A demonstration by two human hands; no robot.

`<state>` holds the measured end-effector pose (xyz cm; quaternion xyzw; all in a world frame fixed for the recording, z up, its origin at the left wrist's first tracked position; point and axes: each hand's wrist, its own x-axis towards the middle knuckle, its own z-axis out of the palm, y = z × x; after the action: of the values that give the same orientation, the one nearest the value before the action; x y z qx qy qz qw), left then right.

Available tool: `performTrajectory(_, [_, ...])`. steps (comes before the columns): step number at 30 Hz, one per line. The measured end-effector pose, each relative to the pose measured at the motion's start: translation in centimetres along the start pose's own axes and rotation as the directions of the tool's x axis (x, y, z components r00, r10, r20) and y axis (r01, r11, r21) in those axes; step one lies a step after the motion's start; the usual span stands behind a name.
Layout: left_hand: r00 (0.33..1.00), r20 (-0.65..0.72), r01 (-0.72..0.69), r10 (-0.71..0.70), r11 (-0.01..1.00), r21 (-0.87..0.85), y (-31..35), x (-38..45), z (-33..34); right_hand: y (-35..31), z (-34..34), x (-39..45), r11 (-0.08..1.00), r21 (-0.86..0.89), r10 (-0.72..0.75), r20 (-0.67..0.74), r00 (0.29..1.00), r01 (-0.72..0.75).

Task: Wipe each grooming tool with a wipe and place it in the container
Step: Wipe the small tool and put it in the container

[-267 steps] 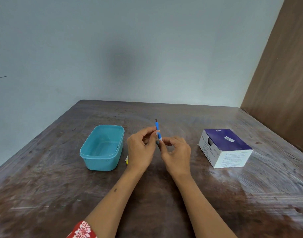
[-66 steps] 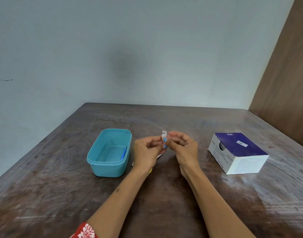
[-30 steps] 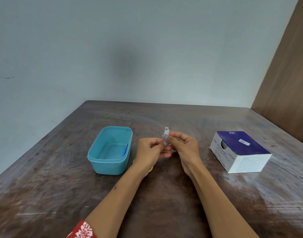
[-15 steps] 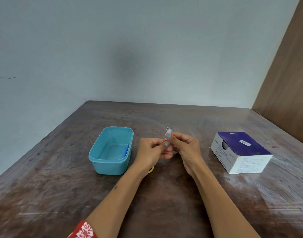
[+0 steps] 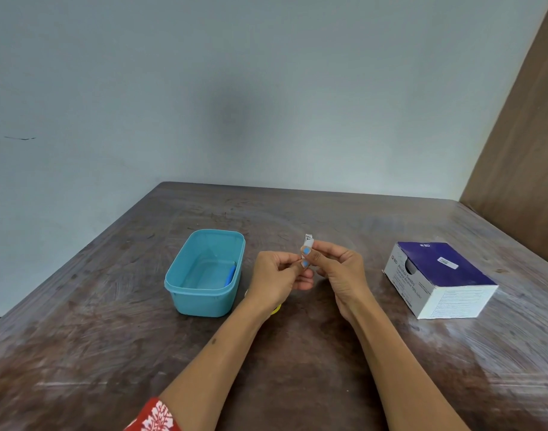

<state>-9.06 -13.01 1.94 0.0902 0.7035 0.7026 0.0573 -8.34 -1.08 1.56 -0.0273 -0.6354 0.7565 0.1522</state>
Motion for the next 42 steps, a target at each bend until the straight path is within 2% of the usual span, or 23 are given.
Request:
performTrajectory(9, [1.000, -0.013, -0.027, 0.027, 1.000, 0.004, 0.0, -0.1, 0.1, -0.2, 0.0, 0.2, 0.999, 0.037, -0.003, -0.021, 1.000, 0.003])
performTrajectory(13, [0.998, -0.047, -0.047, 0.049, 0.998, 0.033, -0.1, 0.0, 0.0, 0.0, 0.1, 0.0, 1.000, 0.002, -0.003, -0.013, 1.000, 0.003])
performTrajectory(18, [1.000, -0.015, -0.025, 0.025, 1.000, 0.019, 0.1, -0.1, 0.1, 0.1, 0.0, 0.2, 1.000, 0.017, 0.009, -0.034, 0.999, -0.008])
performTrajectory(23, [0.998, -0.031, -0.050, 0.051, 0.998, 0.030, 0.2, -0.1, 0.1, 0.3, 0.0, 0.3, 1.000, -0.017, 0.022, 0.040, 0.999, -0.022])
performTrajectory(27, [0.999, -0.005, -0.034, 0.034, 0.999, -0.003, 0.3, -0.2, 0.1, 0.3, -0.1, 0.5, 1.000, 0.012, -0.020, 0.006, 1.000, 0.020])
performTrajectory(30, [0.999, -0.006, -0.046, 0.046, 0.999, 0.024, 0.1, -0.1, 0.0, 0.3, 0.0, 0.5, 0.999, -0.004, -0.034, 0.032, 0.999, 0.034])
performTrajectory(32, [0.993, -0.047, -0.100, 0.110, 0.979, 0.176, -0.1, 0.0, 0.1, 0.3, -0.1, 0.5, 0.998, -0.026, -0.057, 0.042, 0.997, 0.058])
performTrajectory(35, [0.953, -0.123, -0.203, 0.276, 0.885, 0.419, -0.1, 0.0, 0.1, 0.4, -0.4, 0.7, 0.989, -0.081, -0.125, 0.032, 0.992, 0.127])
performTrajectory(38, [0.897, -0.197, -0.304, 0.396, 0.875, 0.378, 0.3, -0.2, 0.1, 0.7, -0.7, 1.0, 0.953, -0.230, -0.185, 0.071, 0.980, 0.197])
performTrajectory(42, [0.875, -0.213, -0.345, 0.434, 0.869, 0.355, 0.5, -0.2, 0.1, 1.2, -0.6, 0.9, 0.880, -0.389, -0.216, 0.182, 0.959, 0.272])
